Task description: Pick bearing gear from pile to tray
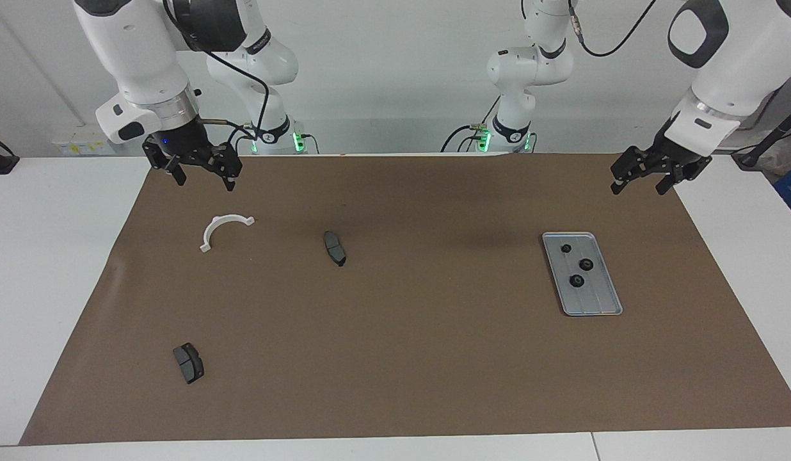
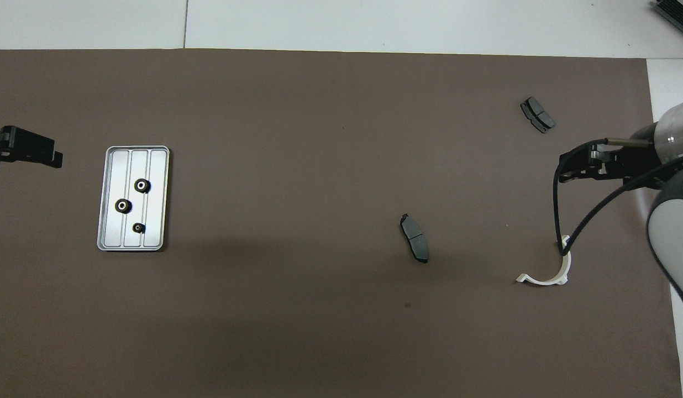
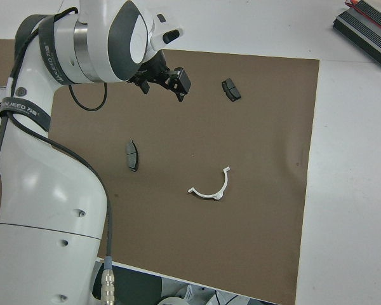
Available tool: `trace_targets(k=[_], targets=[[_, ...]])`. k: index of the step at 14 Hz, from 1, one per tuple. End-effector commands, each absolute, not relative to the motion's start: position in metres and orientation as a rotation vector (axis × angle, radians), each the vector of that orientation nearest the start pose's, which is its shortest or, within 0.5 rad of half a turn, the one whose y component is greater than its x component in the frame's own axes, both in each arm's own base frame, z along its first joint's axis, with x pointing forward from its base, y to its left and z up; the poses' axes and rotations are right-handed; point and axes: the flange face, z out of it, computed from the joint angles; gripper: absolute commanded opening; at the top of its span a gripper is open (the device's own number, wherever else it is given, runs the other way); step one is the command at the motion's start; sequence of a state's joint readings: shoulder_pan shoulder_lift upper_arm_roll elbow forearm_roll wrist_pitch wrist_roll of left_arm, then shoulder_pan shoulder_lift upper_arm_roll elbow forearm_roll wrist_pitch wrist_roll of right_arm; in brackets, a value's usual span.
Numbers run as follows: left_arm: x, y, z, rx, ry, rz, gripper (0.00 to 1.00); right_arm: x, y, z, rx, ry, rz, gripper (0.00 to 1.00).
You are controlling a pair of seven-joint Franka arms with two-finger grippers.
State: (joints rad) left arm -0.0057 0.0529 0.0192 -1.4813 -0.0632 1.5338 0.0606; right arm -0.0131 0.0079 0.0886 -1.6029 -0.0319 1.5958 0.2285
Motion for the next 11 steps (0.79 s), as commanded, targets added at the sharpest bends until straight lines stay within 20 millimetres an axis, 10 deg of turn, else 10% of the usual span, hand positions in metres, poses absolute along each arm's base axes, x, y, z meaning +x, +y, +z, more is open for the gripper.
trace_targets(k=[1, 11], targets=[[0.5563, 0.0044, 0.6420, -3.191, 0.078, 0.007, 1.00, 0.5565, 0.0359, 0.6109, -3.150, 0.215, 0.026, 1.00], [0.5570, 0.0121, 0.6406, -3.191, 0.058, 0.001, 1.00, 0.5565, 0.0359, 0.6109, -3.150, 0.215, 0.026, 1.00]])
